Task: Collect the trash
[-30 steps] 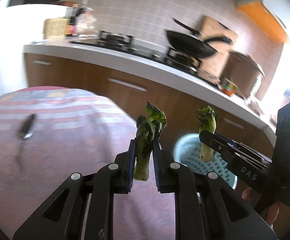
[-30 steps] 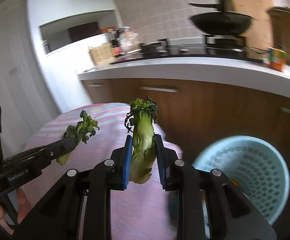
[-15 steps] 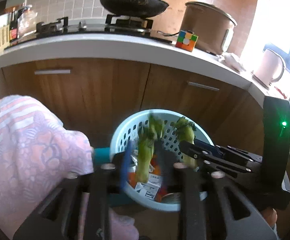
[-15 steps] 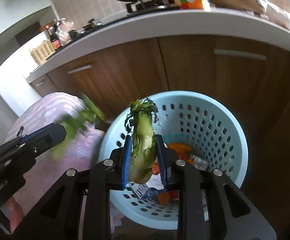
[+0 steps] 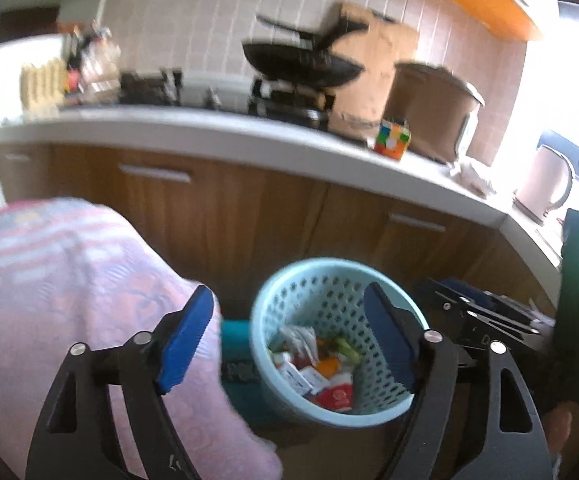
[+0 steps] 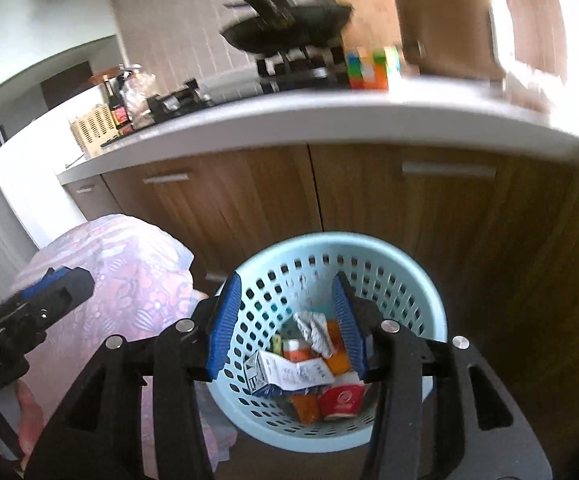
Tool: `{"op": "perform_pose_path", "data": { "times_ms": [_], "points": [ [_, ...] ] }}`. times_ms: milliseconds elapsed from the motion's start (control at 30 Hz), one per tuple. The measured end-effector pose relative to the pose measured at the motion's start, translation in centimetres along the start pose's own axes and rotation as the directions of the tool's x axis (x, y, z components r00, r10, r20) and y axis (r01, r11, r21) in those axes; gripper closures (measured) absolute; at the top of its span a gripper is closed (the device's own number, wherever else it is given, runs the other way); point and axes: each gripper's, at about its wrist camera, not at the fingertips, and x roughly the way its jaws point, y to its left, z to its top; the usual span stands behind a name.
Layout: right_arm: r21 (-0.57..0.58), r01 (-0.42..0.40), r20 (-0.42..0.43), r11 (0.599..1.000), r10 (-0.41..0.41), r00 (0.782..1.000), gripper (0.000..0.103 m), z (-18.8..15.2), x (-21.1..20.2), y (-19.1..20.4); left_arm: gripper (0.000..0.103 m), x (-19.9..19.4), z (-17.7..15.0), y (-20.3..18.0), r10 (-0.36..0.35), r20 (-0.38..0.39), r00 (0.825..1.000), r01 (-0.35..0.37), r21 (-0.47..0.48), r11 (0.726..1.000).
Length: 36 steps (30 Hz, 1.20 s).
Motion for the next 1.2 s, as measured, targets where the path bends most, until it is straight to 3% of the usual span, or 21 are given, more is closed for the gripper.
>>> {"op": "perform_pose_path", "data": {
  "times_ms": [200, 400, 1000, 1200],
  "points": [
    [-0.071, 0.044, 0.103, 0.997, -0.036, 0.994, 0.051, 0.5, -4.3, 2.6, 0.014, -5.5, 0.2, -0.9, 0.085, 0.135, 0.987, -0.091, 0.041, 0.995],
    [-0.065, 0.054, 0.119, 0.996, -0.046, 0.992, 0.043, 0.2, -6.0, 3.1, 0.013, -9.1, 0.7, -0.7, 0.151, 0.197, 0.969, -0.161, 0.035, 0.986],
    [-0.061, 0.091, 0.144, 0.994, -0.081, 0.986, 0.039, -0.4, -7.3, 2.5, 0.013, -10.9, 0.7, -2.1, 0.184, 0.23, 0.956, -0.205, 0.073, 0.976],
    [-0.081, 0.11, 0.144, 0.991, -0.097, 0.985, 0.039, -1.0, -7.2, 2.9, 0.013, -10.8, 0.1, -1.6, 0.189, 0.237, 0.953, -0.205, 0.044, 0.978]
  ]
}}
